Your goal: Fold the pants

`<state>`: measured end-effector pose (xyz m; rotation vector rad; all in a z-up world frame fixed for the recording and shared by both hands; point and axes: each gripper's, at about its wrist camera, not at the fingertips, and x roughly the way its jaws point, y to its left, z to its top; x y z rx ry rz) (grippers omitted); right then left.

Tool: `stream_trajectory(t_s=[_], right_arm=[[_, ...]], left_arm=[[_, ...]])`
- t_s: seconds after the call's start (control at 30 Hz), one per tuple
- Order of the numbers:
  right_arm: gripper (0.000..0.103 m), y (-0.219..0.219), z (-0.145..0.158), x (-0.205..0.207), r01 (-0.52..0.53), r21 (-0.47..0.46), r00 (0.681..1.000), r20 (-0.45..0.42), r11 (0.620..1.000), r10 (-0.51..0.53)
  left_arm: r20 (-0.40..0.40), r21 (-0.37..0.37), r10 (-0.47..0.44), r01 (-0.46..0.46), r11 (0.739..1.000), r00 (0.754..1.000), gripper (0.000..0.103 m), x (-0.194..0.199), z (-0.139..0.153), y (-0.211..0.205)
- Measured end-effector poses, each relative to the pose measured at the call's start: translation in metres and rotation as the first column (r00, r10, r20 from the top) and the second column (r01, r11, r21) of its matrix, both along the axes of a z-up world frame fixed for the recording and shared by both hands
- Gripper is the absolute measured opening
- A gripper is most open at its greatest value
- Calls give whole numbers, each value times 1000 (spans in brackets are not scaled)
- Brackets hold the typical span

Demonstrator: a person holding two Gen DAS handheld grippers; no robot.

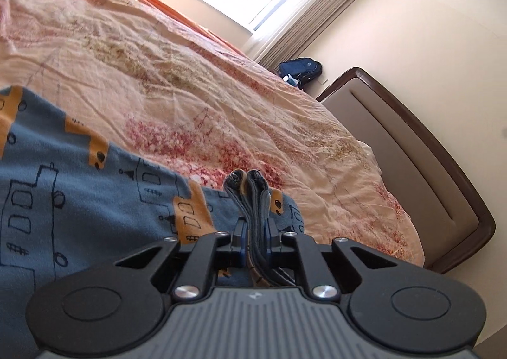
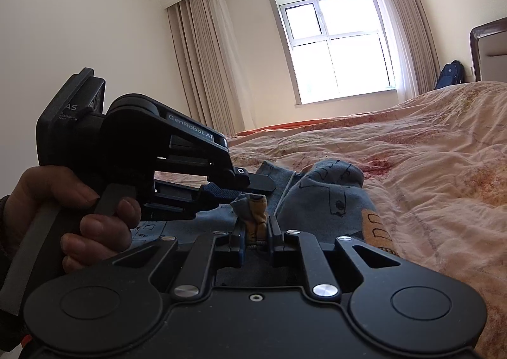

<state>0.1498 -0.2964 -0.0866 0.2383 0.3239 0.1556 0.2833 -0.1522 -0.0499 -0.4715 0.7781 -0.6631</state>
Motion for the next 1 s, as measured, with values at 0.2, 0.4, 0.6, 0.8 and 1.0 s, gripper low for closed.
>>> stream_trajectory(t_s=[0.2, 0.4, 0.6, 0.8, 1.0], right_arm=[[14, 11, 23, -2, -37, 3, 998, 41, 999, 37], [14, 35, 41, -3, -111, 4, 992, 60, 994, 111], [14, 72, 55, 2, -220, -38, 974, 43, 975, 221], [14, 117, 58, 13, -347, -136, 937, -25, 928, 347], [14, 157, 50, 28, -445, -206, 895, -117, 871, 430]], left_arm=[[71, 34, 14, -17, 999, 997, 11, -12, 32, 21], [108, 54, 57, -63, 997, 992, 10, -27, 49, 60], [117, 74, 122, -131, 989, 986, 10, -36, 51, 110], [91, 75, 188, -195, 978, 978, 10, -36, 37, 155], [51, 93, 226, -230, 969, 973, 10, -32, 19, 187]])
